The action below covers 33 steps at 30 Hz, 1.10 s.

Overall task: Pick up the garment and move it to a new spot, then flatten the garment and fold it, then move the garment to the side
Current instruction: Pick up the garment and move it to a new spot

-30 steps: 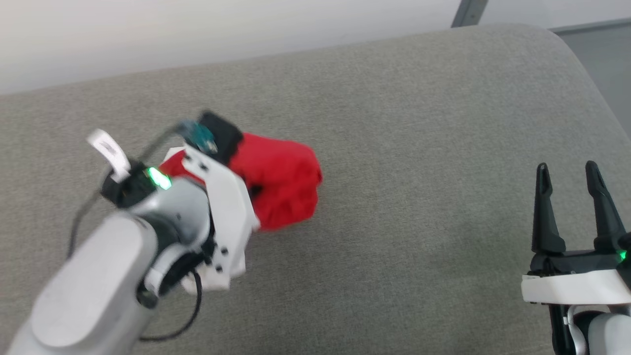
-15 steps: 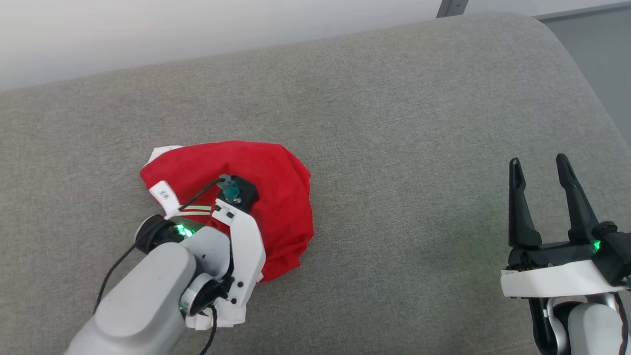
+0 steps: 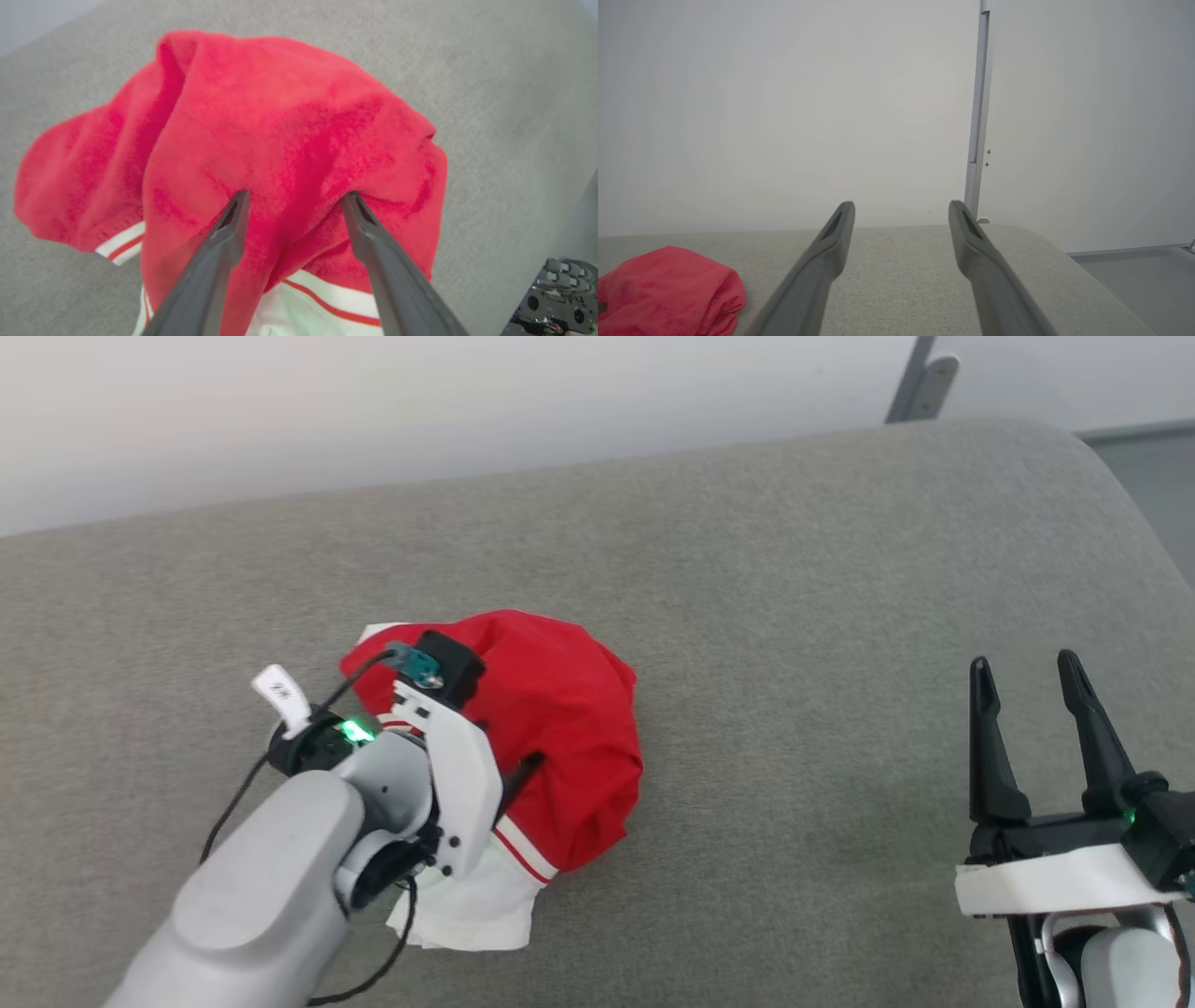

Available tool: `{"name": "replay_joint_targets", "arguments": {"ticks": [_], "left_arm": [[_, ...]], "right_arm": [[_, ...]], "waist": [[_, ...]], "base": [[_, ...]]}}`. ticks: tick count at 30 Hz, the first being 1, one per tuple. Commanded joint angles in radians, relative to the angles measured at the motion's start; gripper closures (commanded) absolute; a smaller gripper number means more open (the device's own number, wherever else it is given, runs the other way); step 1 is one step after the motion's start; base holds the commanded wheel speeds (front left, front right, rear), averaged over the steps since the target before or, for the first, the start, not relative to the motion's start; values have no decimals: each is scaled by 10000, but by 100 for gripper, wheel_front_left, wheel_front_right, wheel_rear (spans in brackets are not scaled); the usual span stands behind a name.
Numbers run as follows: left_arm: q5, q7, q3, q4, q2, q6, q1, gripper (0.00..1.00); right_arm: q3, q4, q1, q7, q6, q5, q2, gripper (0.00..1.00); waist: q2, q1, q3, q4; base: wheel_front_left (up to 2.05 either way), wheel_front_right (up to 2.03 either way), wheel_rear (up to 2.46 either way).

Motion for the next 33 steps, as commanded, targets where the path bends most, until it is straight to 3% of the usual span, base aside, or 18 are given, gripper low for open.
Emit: {"name": "replay_joint_targets", "arguments": {"ticks": [1, 8, 21, 28, 33], "left_arm": [[-27, -220, 110, -109, 118, 6, 126, 0], [11, -2397, 998, -914, 603, 316, 828, 0], [121, -6249, 2646, -1818, 1312, 1390, 2971, 0], [-29, -7525, 3254, -1968, 1577, 1428, 4163, 0], [-32, -7827, 3976, -2000, 1464, 1446, 4903, 0]], "right_arm": [[-37, 16, 147, -26, 2, -45, -25, 0], [36, 113, 345, -26, 2, 83, -321, 0], [-170, 280, 737, -26, 2, 33, -586, 0], [-356, 339, 937, -26, 2, -8, -605, 0], [-379, 474, 974, -26, 2, 13, -667, 0]], "waist": [[-1, 0, -175, 206], [-1, 0, -543, 693], [-1, 0, -1044, 1249], [-1, 0, -1210, 1400], [-1, 0, -1282, 1447]], "base": [[0, 0, 0], [0, 0, 0], [0, 0, 0], [0, 0, 0], [0, 0, 0]]}}
